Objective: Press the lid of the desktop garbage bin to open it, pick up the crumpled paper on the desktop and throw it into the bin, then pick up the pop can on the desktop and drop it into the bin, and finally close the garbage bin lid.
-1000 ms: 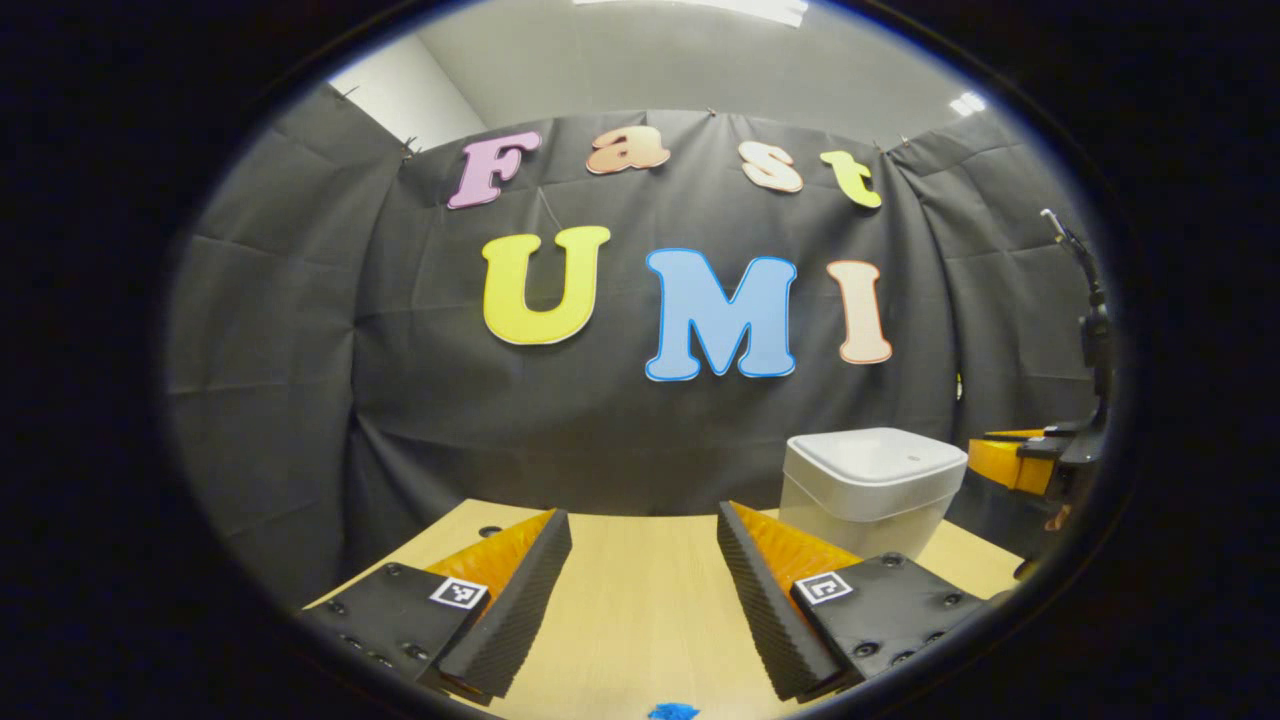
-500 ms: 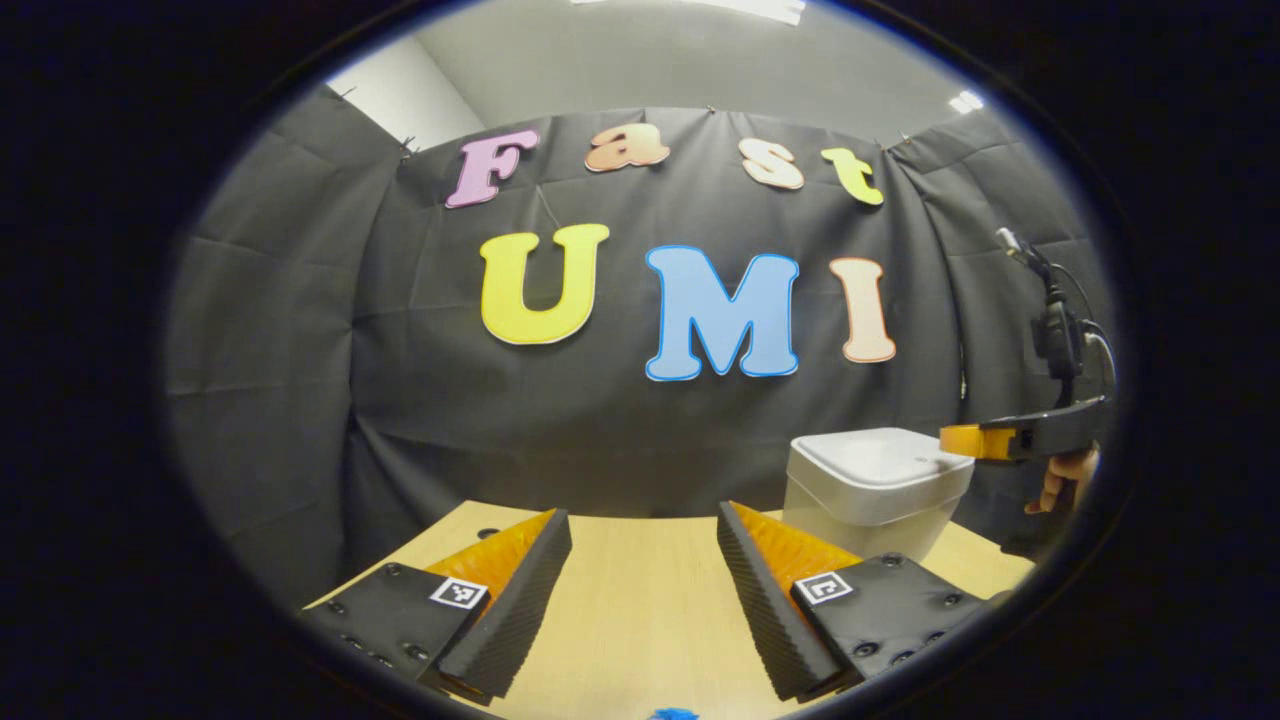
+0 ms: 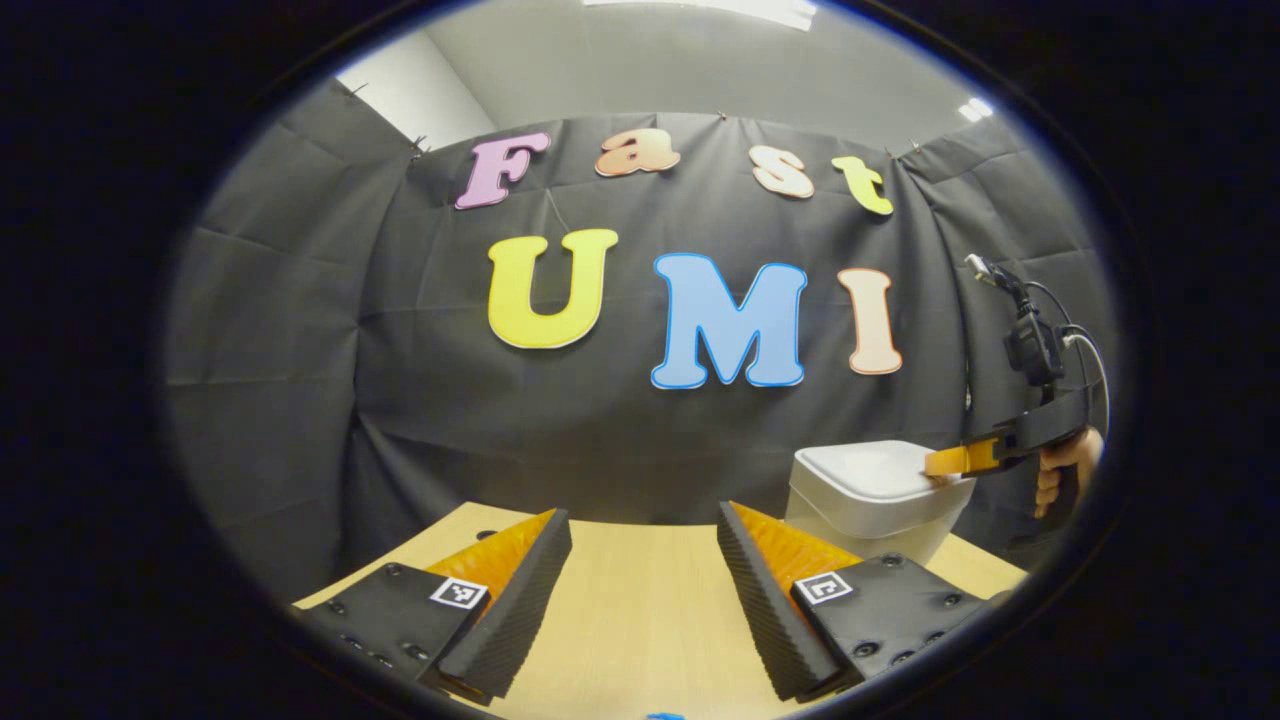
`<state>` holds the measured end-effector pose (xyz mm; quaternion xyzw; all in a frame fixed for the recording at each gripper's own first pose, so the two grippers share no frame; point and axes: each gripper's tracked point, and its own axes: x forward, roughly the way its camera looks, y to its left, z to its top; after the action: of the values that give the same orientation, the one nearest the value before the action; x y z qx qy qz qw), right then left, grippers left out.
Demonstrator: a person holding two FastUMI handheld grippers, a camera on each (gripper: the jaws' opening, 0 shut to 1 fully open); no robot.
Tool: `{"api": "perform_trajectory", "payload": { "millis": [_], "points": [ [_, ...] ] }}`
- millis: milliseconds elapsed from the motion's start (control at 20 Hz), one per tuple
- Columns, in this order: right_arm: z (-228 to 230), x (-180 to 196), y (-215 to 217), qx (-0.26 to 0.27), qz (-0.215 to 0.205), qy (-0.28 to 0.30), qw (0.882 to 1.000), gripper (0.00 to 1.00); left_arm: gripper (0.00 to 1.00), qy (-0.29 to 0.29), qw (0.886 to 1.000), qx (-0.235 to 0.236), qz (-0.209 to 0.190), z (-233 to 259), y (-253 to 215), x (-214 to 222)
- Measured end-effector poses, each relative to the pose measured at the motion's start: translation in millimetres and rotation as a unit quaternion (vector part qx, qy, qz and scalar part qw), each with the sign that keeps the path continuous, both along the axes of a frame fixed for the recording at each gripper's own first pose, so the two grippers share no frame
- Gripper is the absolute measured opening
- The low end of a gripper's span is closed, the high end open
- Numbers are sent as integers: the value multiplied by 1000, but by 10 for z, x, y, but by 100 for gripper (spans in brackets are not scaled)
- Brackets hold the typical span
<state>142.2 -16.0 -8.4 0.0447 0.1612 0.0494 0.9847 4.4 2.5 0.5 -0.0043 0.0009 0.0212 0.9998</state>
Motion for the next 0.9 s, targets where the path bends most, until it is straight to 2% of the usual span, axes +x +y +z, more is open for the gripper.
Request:
{"api": "perform_trajectory", "payload": {
  "millis": [200, 550, 700, 900],
  "points": [
    [-32, -23, -1, -1, 13, 11, 1000, 1, 96, 7, 1000, -12, -7, -37, -2, -2],
    [18, -19, -9, -37, -11, -27, 999, 2, 96, 11, 1000, -15, -6, -1, 0, -12],
    [155, -19, -22, -33, -20, -50, 998, 1, 96, 10, 1000, -8, -1, 32, 8, -19],
    [593, 124, -48, -20, -31, -108, 993, 1, 96, 8, 1000, -7, 5, 92, 12, -37]
  ]
}}
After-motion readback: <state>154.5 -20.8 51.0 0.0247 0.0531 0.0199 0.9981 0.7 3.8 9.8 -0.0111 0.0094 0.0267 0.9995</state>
